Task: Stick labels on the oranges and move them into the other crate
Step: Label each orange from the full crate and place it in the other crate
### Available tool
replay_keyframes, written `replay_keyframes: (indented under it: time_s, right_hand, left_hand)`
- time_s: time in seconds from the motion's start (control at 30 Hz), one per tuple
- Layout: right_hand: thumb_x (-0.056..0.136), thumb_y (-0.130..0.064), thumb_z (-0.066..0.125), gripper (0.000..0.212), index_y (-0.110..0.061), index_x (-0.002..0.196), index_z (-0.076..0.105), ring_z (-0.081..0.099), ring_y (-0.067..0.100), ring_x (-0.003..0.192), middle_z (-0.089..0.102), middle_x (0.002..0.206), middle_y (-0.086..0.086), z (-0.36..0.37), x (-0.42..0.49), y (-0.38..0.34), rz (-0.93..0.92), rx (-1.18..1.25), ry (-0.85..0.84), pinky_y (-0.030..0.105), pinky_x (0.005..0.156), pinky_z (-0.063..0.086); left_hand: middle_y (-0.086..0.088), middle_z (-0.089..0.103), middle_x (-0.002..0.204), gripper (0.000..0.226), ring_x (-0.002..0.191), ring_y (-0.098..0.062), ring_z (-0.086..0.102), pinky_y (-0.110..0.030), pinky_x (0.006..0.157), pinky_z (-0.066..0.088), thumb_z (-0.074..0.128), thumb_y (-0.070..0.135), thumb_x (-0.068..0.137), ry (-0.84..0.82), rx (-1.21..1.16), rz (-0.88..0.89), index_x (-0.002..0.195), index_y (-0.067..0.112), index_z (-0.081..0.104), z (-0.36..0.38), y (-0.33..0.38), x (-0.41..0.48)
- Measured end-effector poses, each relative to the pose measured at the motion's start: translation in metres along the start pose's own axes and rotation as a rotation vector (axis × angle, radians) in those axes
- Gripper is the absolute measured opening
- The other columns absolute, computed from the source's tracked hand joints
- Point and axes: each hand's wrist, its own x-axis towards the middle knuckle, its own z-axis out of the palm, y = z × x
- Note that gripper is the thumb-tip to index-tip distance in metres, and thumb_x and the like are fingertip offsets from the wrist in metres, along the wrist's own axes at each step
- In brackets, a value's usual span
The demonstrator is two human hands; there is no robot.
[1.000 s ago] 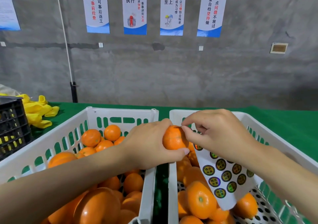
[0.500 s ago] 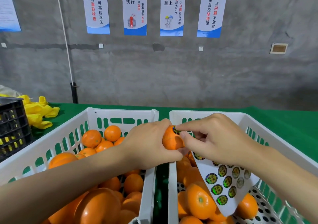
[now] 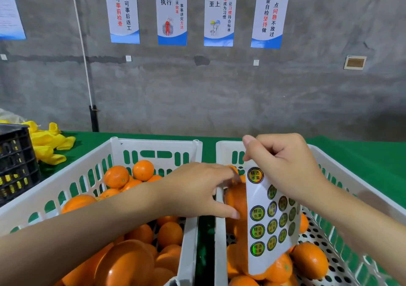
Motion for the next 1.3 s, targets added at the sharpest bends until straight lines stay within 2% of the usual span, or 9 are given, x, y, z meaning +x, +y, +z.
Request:
replay_keyframes:
  time_s: [0.1, 0.2, 0.3, 0.47, 0.63, 0.77, 0.9, 1.1, 1.3]
  right_hand:
    - [0.098, -0.04, 0.052, 0.057, 0.003, 0.061, 0.062, 0.03, 0.008, 0.043, 0.028, 0.042, -0.004, 0.005, 0.0, 0.007, 0.064, -0.064, -0.055, 0.019, 0.049, 0.029]
    - [0.098, -0.038, 0.054, 0.056, 0.002, 0.06, 0.062, 0.037, 0.007, 0.042, 0.033, 0.038, -0.008, 0.008, -0.001, 0.012, 0.141, -0.072, -0.077, 0.016, 0.05, 0.033]
    - [0.097, -0.041, 0.054, 0.054, -0.005, 0.06, 0.067, 0.044, 0.006, 0.044, 0.043, 0.038, -0.013, 0.01, 0.0, 0.016, 0.21, -0.044, -0.048, 0.016, 0.052, 0.037]
    - [0.097, -0.046, 0.052, 0.052, -0.013, 0.061, 0.07, 0.042, 0.012, 0.045, 0.042, 0.038, -0.012, 0.011, 0.001, 0.017, 0.257, 0.007, -0.054, 0.027, 0.059, 0.043]
    - [0.096, -0.048, 0.053, 0.054, -0.01, 0.059, 0.062, 0.038, 0.006, 0.047, 0.041, 0.044, -0.004, 0.014, -0.001, 0.02, 0.244, -0.053, -0.077, 0.029, 0.055, 0.038]
    - [0.094, -0.036, 0.058, 0.021, -0.027, 0.077, 0.068, 0.05, 0.011, 0.077, 0.057, 0.073, -0.012, 0.01, -0.002, 0.02, 0.091, -0.286, 0.044, 0.037, 0.072, 0.044]
    - [0.09, -0.027, 0.062, 0.014, -0.025, 0.09, 0.076, 0.054, 0.016, 0.088, 0.062, 0.086, -0.009, 0.007, -0.003, 0.018, -0.035, -0.302, -0.031, 0.039, 0.078, 0.046]
    - [0.085, -0.044, 0.06, 0.029, -0.027, 0.097, 0.079, 0.056, 0.011, 0.093, 0.066, 0.093, -0.014, 0.011, -0.005, 0.017, 0.0, -0.301, -0.173, 0.039, 0.08, 0.05]
    - [0.086, -0.038, 0.065, 0.022, -0.027, 0.098, 0.079, 0.059, 0.004, 0.088, 0.063, 0.09, -0.022, 0.01, -0.005, 0.02, 0.003, -0.246, -0.22, 0.035, 0.078, 0.052]
  left_hand:
    - [0.024, 0.054, 0.077, 0.023, 0.081, 0.007, 0.051, -0.012, 0.06, 0.033, 0.055, 0.053, 0.096, -0.023, -0.028, 0.043, 0.099, 0.032, 0.066, 0.0, 0.0, -0.002]
    - [0.017, 0.065, 0.075, 0.038, 0.073, 0.0, 0.059, -0.011, 0.064, 0.042, 0.042, 0.047, 0.105, 0.017, -0.444, -0.032, 0.08, 0.039, 0.069, 0.001, 0.007, -0.004]
    - [0.011, 0.077, 0.094, 0.055, 0.084, -0.004, 0.068, -0.019, 0.079, 0.049, 0.036, 0.06, 0.097, -0.023, -0.907, -0.165, 0.095, 0.026, 0.079, 0.002, 0.018, 0.0]
    - [-0.009, 0.075, 0.086, 0.025, 0.081, -0.025, 0.069, -0.041, 0.089, 0.055, 0.06, 0.03, 0.098, 0.032, -0.945, -0.129, 0.087, 0.012, 0.074, 0.004, 0.015, 0.0]
    - [-0.014, 0.075, 0.087, 0.019, 0.073, -0.015, 0.063, -0.029, 0.074, 0.053, 0.06, 0.021, 0.1, 0.056, -1.002, -0.175, 0.089, 0.014, 0.074, 0.002, 0.013, 0.003]
    - [0.003, 0.071, 0.068, 0.017, 0.06, -0.005, 0.061, -0.017, 0.061, 0.049, 0.059, 0.016, 0.1, 0.097, -1.034, -0.238, 0.093, 0.008, 0.072, 0.002, 0.012, 0.005]
    - [0.002, 0.073, 0.072, 0.016, 0.063, -0.006, 0.063, -0.019, 0.063, 0.05, 0.06, 0.019, 0.099, 0.169, -1.063, -0.32, 0.1, 0.01, 0.073, 0.005, 0.009, 0.008]
    - [0.013, 0.066, 0.06, 0.017, 0.059, 0.0, 0.061, -0.016, 0.061, 0.047, 0.055, 0.017, 0.101, 0.256, -1.023, -0.36, 0.108, 0.01, 0.069, 0.009, 0.003, 0.008]
    - [-0.008, 0.073, 0.081, 0.022, 0.073, -0.005, 0.064, -0.019, 0.069, 0.05, 0.052, 0.012, 0.102, 0.246, -0.901, -0.308, 0.105, 0.013, 0.074, 0.012, 0.003, 0.004]
